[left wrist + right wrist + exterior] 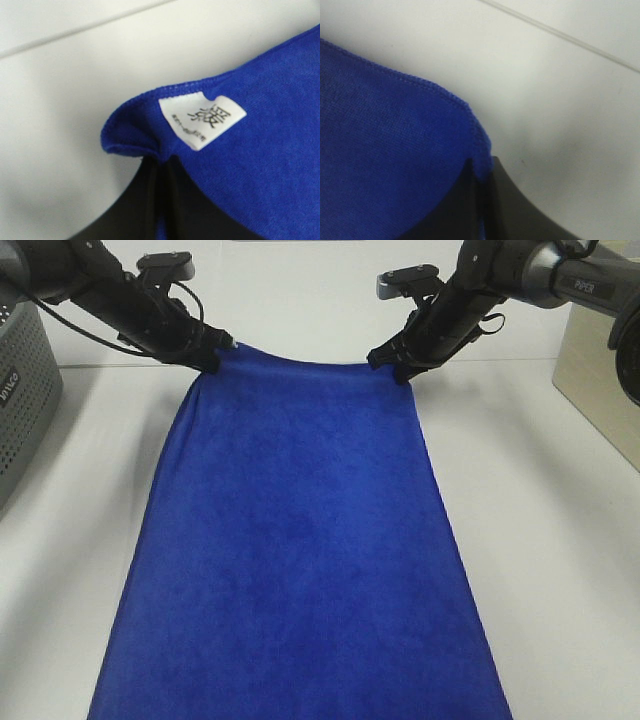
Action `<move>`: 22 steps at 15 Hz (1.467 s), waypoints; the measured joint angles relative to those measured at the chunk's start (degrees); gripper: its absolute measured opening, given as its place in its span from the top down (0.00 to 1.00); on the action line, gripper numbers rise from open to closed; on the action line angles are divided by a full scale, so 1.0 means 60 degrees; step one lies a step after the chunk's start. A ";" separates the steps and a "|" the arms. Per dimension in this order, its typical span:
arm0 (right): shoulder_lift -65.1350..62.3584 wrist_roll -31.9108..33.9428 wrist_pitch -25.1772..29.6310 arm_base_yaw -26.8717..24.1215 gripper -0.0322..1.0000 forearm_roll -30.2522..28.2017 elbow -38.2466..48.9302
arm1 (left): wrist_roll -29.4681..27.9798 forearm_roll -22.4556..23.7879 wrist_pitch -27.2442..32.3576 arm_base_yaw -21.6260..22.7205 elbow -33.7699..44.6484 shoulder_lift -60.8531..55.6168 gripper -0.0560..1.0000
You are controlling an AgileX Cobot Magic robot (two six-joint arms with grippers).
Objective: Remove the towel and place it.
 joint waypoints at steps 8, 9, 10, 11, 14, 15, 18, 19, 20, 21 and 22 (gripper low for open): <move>0.0201 -0.0038 -0.2129 0.0000 0.95 -0.0210 -0.0019 | 0.1089 -0.0095 -0.2139 -0.0010 -0.0353 0.0554 0.93; 0.0258 -0.0095 -0.2235 0.0000 0.95 -0.0210 -0.0019 | 0.1098 -0.0095 -0.2435 -0.0029 -0.0353 0.0659 0.93; 0.0353 -0.0153 -0.2368 0.0000 0.95 -0.0229 -0.0019 | 0.1117 -0.0115 -0.2693 -0.0048 -0.0353 0.0754 0.93; 0.0401 -0.0210 -0.2435 0.0000 0.95 -0.0229 -0.0019 | 0.1136 -0.0115 -0.2960 -0.0057 -0.0353 0.0850 0.93; 0.0458 -0.0267 -0.2913 0.0000 0.95 -0.0239 -0.0019 | 0.1595 -0.0115 -0.3552 -0.0153 -0.0401 0.0984 0.93; 0.0458 -0.0267 -0.3056 0.0000 0.95 -0.0258 -0.0019 | 0.1805 -0.0115 -0.3782 -0.0181 -0.0439 0.1022 0.93; 0.0544 -0.0267 -0.3151 0.0000 0.95 -0.0420 -0.0019 | 0.2177 -0.0115 -0.4173 -0.0315 -0.0449 0.1031 0.93; 0.0630 -0.0267 -0.3170 -0.0019 0.95 -0.0420 -0.0019 | 0.2273 -0.0115 -0.4202 -0.0315 -0.0449 0.1031 0.93; 0.0726 -0.0267 -0.3170 -0.0019 0.95 -0.0420 -0.0019 | 0.2378 -0.0115 -0.4202 -0.0315 -0.0449 0.1031 0.93; 0.0754 -0.0267 -0.3170 -0.0019 0.95 -0.0420 -0.0019 | 0.2387 -0.0115 -0.4202 -0.0315 -0.0449 0.1031 0.93; 0.0783 -0.0267 -0.3180 -0.0019 0.95 -0.0420 -0.0019 | 0.2416 -0.0115 -0.4230 -0.0315 -0.0449 0.1050 0.93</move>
